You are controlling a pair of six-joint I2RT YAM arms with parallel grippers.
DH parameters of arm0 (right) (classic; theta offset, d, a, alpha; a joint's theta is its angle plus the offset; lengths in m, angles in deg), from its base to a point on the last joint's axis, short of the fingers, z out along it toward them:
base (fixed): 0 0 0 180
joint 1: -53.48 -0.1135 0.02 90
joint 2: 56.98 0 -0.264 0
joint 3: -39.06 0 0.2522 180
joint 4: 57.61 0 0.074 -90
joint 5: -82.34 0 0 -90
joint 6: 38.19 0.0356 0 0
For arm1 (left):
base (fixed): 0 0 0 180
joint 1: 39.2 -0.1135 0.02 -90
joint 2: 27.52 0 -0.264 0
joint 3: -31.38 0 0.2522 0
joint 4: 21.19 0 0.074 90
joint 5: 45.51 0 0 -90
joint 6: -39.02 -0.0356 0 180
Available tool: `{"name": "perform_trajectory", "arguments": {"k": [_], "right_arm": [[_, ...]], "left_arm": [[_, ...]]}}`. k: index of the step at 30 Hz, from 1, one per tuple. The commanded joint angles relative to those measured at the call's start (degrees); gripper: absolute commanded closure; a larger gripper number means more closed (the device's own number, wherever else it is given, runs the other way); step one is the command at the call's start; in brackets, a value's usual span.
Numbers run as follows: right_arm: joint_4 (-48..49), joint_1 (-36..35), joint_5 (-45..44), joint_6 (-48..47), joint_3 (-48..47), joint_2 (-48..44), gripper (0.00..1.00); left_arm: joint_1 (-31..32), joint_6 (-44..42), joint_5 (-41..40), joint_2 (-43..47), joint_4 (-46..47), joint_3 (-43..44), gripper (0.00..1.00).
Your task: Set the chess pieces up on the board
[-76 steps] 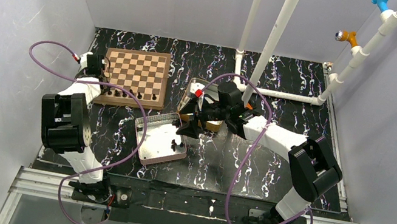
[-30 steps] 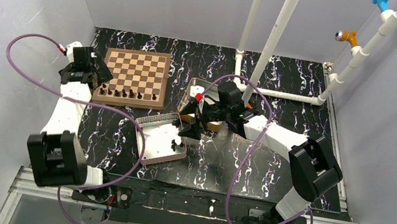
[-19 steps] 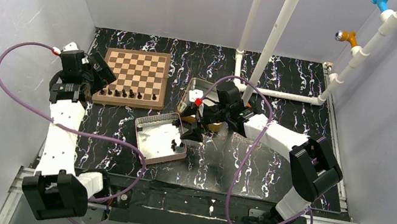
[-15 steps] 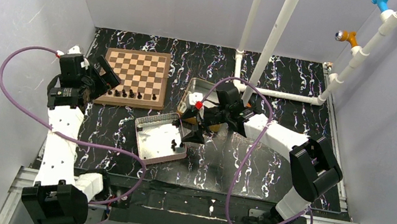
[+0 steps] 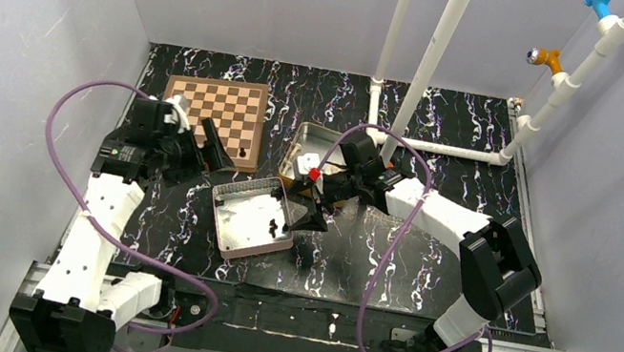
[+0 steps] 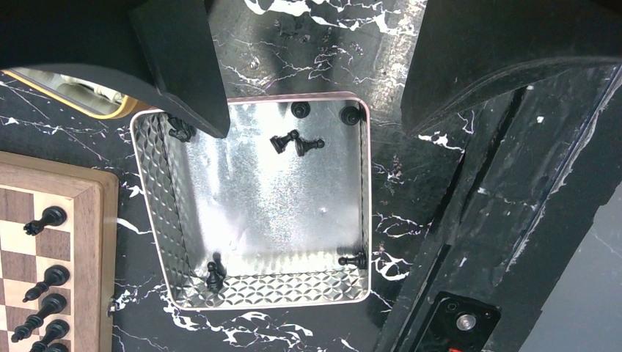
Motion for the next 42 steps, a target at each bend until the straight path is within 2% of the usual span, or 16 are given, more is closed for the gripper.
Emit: {"name": "perform_trajectory", "arguments": {"k": [1, 11, 15, 18, 26, 34, 42], "right_arm": [[-1.8, -0.1, 1.1, -2.0, -2.3, -2.9, 0.06], [-1.6, -0.2, 1.2, -1.2, -1.7, -3.4, 0.06], [-1.5, -0.2, 1.2, -1.0, -1.3, -3.6, 0.06], [-1.0, -0.2, 1.3, -0.5, -0.9, -3.8, 0.06], [0.3, -0.1, 1.3, 0.8, 0.1, -4.2, 0.06], [1.6, -0.1, 1.2, 1.7, 0.7, -4.1, 0.06], [2.3, -0.2, 1.1, 2.4, 0.8, -3.8, 0.06]], "left_arm": [[6.7, 0.3, -2.5, -0.8, -3.3, 2.0, 0.05], [18.4, 4.2, -7.3, -4.9, -0.6, 0.7, 0.07], [22.4, 5.7, -8.2, -7.0, 2.4, -1.2, 0.13], [24.4, 6.3, -8.1, -9.1, 5.2, -3.1, 0.25], [25.5, 12.4, -6.9, -16.0, 13.9, -7.5, 0.54], [26.2, 15.9, -6.7, -23.3, 18.7, -10.3, 0.61], [28.4, 11.1, -6.5, -31.3, 19.1, -7.2, 0.65]]}}
